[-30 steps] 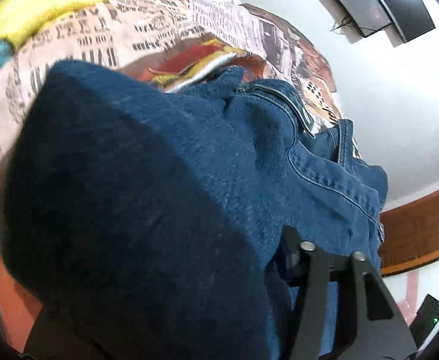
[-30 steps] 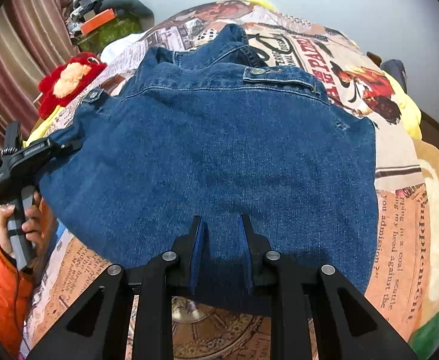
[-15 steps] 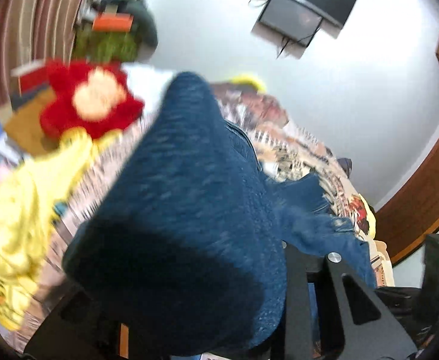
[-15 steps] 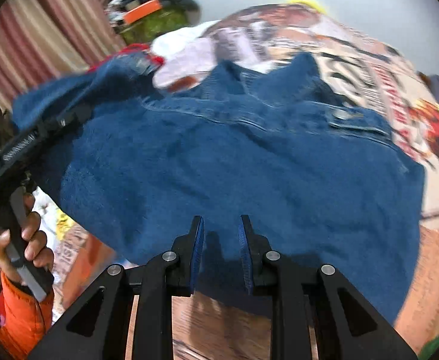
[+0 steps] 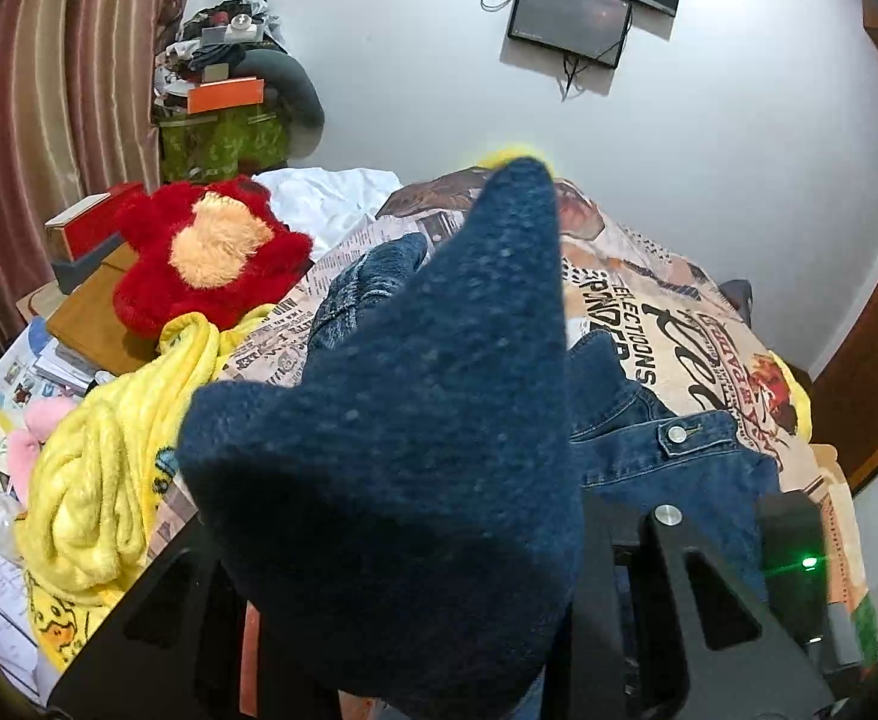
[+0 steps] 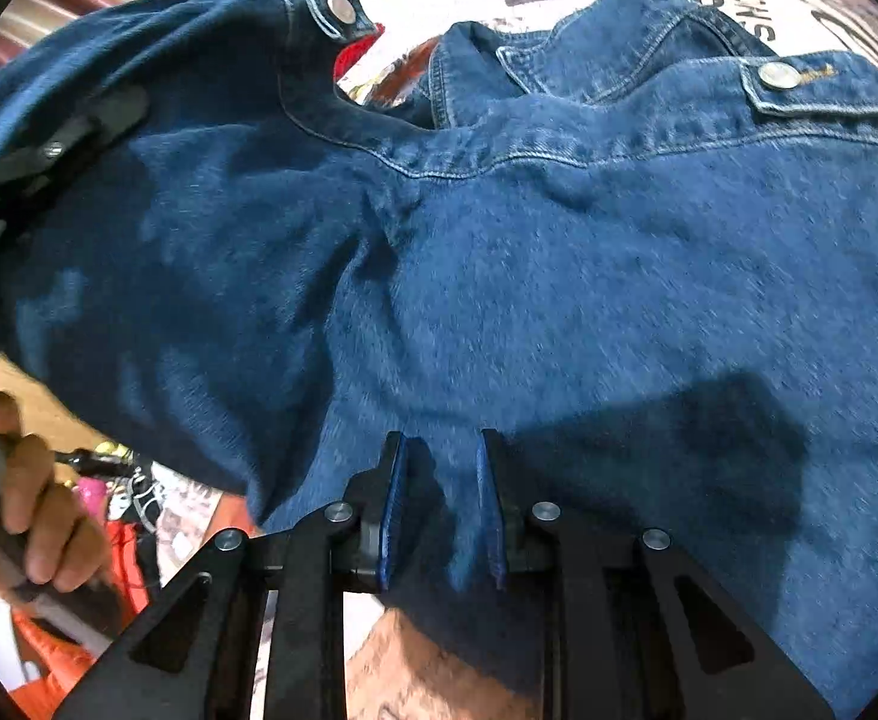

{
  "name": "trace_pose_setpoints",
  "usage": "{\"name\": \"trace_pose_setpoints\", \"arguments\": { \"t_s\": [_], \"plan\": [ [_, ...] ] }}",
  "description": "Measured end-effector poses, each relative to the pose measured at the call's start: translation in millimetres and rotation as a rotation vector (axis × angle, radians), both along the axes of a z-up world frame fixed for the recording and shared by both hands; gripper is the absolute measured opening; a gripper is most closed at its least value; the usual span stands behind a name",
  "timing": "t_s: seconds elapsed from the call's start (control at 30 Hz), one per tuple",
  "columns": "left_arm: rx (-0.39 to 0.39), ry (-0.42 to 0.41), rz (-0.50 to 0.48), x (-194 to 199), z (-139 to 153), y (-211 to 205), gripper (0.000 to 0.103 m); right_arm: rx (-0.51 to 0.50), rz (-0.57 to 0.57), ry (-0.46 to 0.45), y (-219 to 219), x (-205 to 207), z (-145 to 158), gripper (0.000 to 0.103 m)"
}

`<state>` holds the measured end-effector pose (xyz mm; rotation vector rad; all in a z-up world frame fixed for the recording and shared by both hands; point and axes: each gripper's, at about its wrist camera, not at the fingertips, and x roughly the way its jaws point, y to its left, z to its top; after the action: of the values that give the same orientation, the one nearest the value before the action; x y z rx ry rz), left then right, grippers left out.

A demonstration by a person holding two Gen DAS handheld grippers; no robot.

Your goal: Fold large clothes

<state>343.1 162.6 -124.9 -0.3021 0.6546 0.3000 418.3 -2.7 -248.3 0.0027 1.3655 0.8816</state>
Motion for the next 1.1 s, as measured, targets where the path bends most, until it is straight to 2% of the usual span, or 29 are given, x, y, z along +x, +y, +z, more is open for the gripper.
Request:
{"name": "trace_pose_setpoints", "arguments": {
  "t_s": [0.1,0.2,0.37,0.53,0.7,0.83,0.93,1.03,1.1],
  "plan": [
    [0.018,-0.012,-0.017,2,8,-12,0.031,-0.017,-0.011,-0.015,-19,-1,17,0.019],
    [0.039,-0.030,-0.048,9,22,-31,0.031,-0.024,-0.037,-0.117,-52,-12,41,0.019],
    [0.108,-0.069,-0.130,26,41,-79,0.031,-0.107,-0.148,-0.255,-124,-22,66,0.019],
    [0.190,-0.097,-0.230,43,50,-141,0.030,-0.132,-0.270,-0.266,-190,-32,76,0.019],
    [0.311,-0.043,-0.348,54,28,-205,0.030,-0.136,-0.400,-0.246,-257,-43,81,0.019],
    [0.379,0.042,-0.466,55,-5,-250,0.031,-0.122,-0.476,-0.231,-284,-52,83,0.019],
    [0.362,0.112,-0.545,49,-28,-269,0.031,-0.107,-0.521,-0.227,-300,-61,83,0.019],
    [0.301,0.162,-0.603,42,-40,-277,0.035,-0.099,-0.551,-0.224,-313,-69,85,0.019],
    [0.274,0.197,-0.638,40,-44,-280,0.042,-0.102,-0.566,-0.222,-320,-73,85,0.019]
  ]
}}
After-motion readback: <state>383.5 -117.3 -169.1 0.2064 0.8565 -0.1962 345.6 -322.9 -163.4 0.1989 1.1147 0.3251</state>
